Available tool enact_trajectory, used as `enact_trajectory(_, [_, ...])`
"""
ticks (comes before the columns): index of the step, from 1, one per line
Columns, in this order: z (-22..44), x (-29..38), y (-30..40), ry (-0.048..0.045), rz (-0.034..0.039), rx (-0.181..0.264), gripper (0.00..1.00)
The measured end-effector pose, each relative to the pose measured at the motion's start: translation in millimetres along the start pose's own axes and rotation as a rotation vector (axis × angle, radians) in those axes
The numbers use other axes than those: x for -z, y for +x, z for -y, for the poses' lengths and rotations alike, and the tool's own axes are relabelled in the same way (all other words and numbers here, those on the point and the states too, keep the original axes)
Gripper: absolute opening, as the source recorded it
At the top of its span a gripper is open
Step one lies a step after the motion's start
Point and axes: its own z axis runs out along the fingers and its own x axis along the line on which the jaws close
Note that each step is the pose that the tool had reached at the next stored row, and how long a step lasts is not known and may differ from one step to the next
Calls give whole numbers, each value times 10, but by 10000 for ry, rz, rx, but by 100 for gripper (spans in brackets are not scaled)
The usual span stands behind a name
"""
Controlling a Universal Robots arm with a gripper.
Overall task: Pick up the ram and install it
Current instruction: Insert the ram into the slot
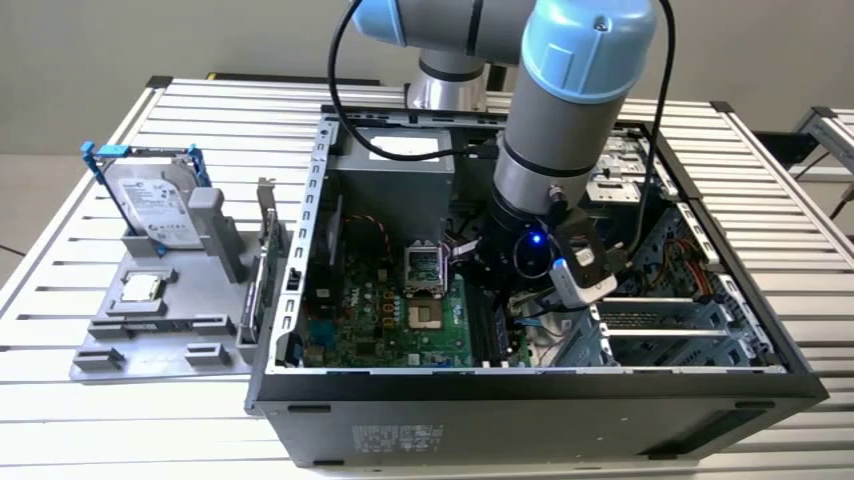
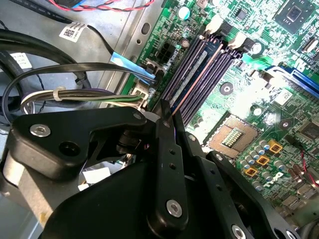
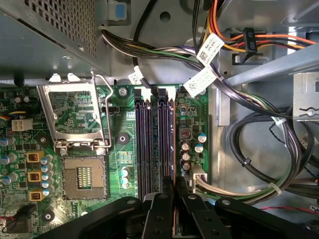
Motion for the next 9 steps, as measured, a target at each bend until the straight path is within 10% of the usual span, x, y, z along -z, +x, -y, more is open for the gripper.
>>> enact_trajectory(9, [0, -4, -11, -1, 2, 51, 0])
